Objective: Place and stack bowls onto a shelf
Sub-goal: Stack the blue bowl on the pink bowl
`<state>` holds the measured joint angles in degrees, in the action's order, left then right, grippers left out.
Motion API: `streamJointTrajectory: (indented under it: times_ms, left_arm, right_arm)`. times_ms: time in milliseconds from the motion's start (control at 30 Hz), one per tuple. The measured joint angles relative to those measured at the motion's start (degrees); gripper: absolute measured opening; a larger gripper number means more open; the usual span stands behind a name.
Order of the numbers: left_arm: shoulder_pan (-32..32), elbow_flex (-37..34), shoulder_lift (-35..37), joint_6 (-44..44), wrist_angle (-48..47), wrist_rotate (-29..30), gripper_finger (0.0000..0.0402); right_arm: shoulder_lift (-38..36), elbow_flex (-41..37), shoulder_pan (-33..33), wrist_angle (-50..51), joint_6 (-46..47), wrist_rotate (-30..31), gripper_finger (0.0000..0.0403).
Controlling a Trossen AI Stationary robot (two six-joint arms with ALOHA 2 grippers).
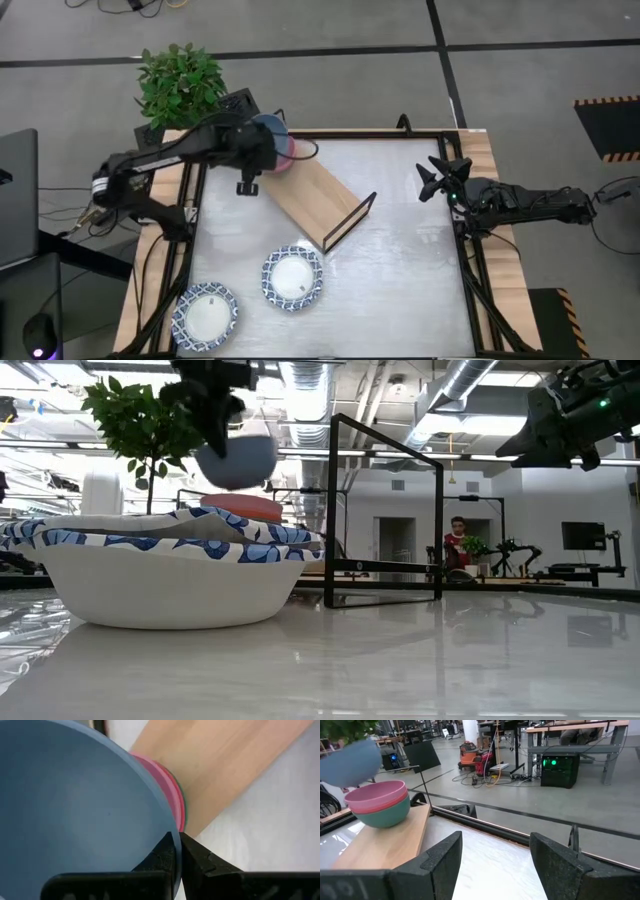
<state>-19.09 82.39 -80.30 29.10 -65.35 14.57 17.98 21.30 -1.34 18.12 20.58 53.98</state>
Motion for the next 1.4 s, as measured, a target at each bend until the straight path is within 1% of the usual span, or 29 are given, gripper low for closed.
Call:
streamJointTrajectory:
  times_ms: [100, 233, 467, 600, 1267, 1400]
  left_arm:
    - [-2.8, 0.5, -2.4, 2.1, 0.2, -3.5, 0.0000]
    - [-5.4, 0.5, -4.4, 4.6, 1.1, -3.7, 0.0000]
    - [-8.7, 0.6, -5.2, 6.7, 2.0, -6.9, 0.0000]
    - [-9.3, 0.6, -5.2, 6.5, 0.9, -10.9, 0.0000]
    - [-9.4, 0.6, -5.1, 12.0, 0.2, -11.7, 0.0000]
    - [-9.5, 0.6, -6.2, 12.1, -0.3, -12.1, 0.0000]
  right_arm:
    - [0.0, 0.0, 0.0, 0.4, 0.0, 0.0, 0.0260]
    - [0.0, 0.0, 0.0, 1.1, 0.0, 0.0, 0.0260]
    - [0.0, 0.0, 0.0, 1.3, 0.0, 0.1, 0.0260]
    - [0.0, 0.0, 0.0, 1.4, 0.0, 0.1, 0.0260]
    - [0.0, 0.0, 0.0, 1.4, 0.5, 0.1, 0.0260]
    - [0.0, 0.0, 0.0, 1.4, 0.6, 0.1, 0.0260]
